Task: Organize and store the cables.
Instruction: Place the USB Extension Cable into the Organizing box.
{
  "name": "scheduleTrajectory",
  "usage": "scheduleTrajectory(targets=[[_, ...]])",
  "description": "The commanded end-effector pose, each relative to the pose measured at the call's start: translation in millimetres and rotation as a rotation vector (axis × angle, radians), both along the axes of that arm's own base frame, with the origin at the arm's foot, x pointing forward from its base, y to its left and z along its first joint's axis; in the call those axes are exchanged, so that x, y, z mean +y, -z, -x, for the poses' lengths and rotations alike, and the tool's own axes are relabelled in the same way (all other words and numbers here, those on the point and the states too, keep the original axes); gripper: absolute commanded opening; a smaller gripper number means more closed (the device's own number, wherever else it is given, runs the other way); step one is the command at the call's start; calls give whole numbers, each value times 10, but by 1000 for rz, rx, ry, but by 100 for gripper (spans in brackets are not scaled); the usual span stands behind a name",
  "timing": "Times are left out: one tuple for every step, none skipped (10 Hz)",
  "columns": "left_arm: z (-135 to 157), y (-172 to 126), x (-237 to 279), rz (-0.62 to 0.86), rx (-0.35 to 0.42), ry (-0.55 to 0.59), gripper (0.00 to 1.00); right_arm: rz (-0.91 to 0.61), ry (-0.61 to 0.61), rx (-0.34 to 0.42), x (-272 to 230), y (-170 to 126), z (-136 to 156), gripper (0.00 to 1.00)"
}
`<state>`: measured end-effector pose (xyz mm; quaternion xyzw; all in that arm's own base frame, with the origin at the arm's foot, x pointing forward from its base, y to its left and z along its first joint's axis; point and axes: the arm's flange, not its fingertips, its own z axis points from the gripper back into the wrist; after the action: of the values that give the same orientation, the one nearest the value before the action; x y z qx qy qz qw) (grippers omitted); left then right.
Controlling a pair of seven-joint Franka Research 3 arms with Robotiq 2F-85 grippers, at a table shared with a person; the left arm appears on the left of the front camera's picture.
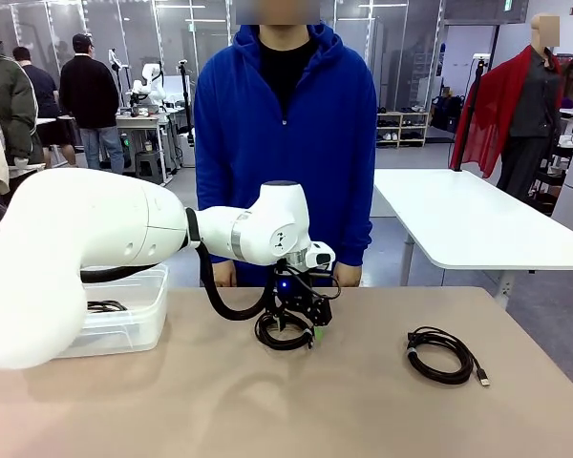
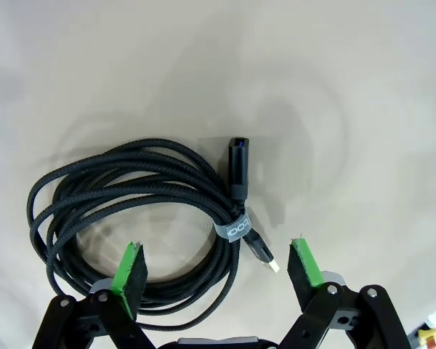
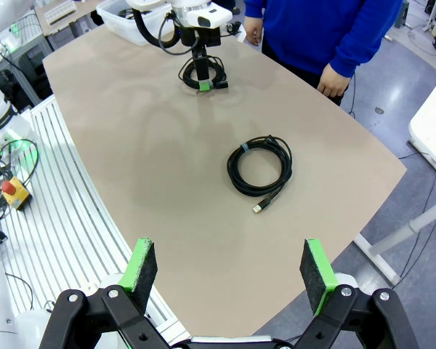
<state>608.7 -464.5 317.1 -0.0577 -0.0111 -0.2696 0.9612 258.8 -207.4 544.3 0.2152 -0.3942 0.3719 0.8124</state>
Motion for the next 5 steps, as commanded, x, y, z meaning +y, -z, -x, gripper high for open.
scheduleTrajectory(targets=[[-102,-30,-104,-32,-41,-40,96,3,4,-2,1,3,-14,100],[-105,-14,-142,-43,-46,-44,96,3,4,-2,1,3,-14,100],[-133,18,-161,-54,-33,-46,90,3,4,-2,1,3,-14,100],[-156,32,-197,-66,-27,-43,88,3,4,-2,1,3,-14,100],[-152,30,-258,-79,-23,-39,80,3,4,-2,1,3,-14,100]])
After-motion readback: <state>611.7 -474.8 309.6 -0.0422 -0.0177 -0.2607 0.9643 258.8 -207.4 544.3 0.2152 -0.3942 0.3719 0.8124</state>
